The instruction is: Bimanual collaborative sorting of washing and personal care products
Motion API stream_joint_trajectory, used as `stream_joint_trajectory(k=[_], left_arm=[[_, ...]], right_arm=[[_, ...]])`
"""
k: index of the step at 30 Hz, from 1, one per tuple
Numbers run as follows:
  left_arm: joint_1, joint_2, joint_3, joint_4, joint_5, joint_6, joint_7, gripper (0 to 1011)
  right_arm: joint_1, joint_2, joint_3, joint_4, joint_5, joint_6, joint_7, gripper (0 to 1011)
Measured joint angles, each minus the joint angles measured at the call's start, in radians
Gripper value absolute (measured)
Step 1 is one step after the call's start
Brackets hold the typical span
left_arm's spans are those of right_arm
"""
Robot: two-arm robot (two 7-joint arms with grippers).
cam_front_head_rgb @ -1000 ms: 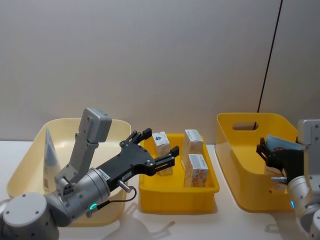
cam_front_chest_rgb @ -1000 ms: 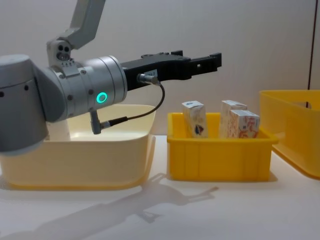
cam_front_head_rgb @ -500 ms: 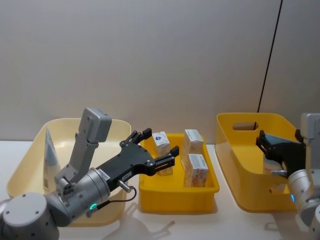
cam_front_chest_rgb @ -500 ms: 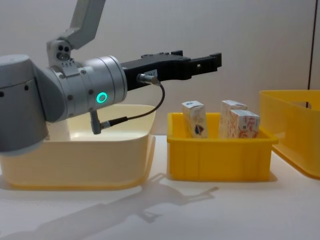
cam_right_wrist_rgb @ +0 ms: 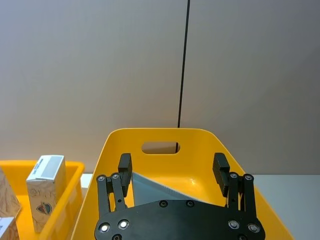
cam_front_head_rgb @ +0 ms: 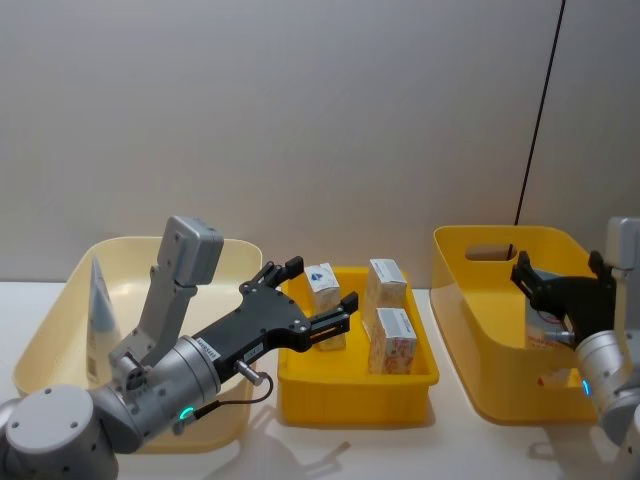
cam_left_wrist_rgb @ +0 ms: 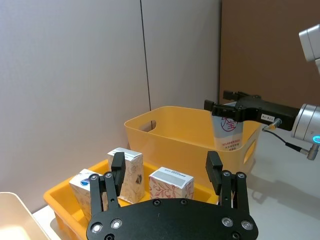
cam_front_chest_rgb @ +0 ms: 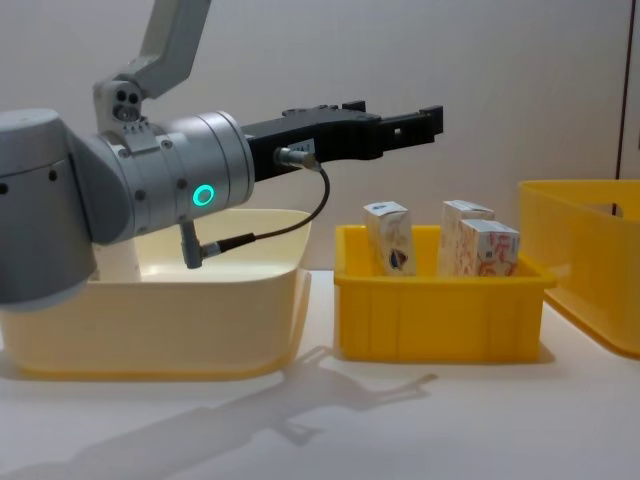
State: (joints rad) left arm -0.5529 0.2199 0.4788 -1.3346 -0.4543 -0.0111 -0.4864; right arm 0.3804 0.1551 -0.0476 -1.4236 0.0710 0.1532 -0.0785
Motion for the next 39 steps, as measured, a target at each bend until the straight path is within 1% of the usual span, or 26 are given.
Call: stream_joint_trajectory(k=[10, 21, 28, 33, 39], left_arm=[[0.0, 0.0, 0.0, 0.0, 0.0, 0.0, 0.0, 1002], [0.0, 0.0, 0.0, 0.0, 0.0, 0.0, 0.0, 1003], [0.003, 0.001, 0.0, -0.002, 0.001, 0.0, 0.003, 1003], [0.024, 0.012, -0.001, -0.022, 0.018, 0.001, 0.035, 1003], [0.069, 0.036, -0.005, -0.064, 0.056, 0.005, 0.104, 1002]], right_arm=[[0.004, -0.007, 0.015, -0.035, 0.008, -0.008, 0.012, 1002], [0.002, -0.014, 0.037, -0.113, 0.029, -0.017, 0.04, 1002], [-0.004, -0.012, 0.036, -0.12, 0.033, -0.019, 0.043, 1002], [-0.03, 0.001, 0.021, -0.136, 0.045, -0.026, 0.05, 1002], [-0.076, 0.024, -0.004, -0.162, 0.067, -0.038, 0.062, 1001]])
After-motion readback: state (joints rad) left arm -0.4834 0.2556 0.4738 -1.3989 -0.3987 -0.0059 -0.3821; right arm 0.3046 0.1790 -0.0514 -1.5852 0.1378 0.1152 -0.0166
